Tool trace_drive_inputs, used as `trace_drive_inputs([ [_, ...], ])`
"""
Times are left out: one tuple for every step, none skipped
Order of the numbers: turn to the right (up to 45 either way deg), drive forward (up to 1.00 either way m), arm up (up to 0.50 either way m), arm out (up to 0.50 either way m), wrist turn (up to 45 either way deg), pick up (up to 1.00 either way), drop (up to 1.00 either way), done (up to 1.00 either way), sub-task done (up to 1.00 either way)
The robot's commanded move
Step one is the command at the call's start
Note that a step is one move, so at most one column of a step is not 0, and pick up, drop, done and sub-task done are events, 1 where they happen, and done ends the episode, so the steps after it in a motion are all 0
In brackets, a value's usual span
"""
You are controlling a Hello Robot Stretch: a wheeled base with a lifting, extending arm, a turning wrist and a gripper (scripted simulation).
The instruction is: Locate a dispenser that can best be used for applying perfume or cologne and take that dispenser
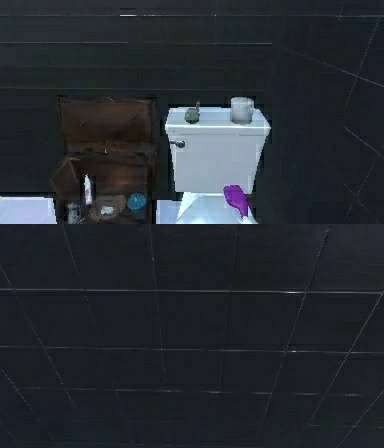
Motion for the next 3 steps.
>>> trace_drive_inputs([
  [-45.0, 0.0, 0.0, 0.0, 0.0, 0.0, 0.0, 0.0, 0.0],
  [-27.0, 0.0, 0.0, 0.0, 0.0, 0.0, 0.0, 0.0, 0.0],
  [0.0, 0.0, 0.5, 0.0, 0.0, 0.0, 0.0, 0.0, 0.0],
])
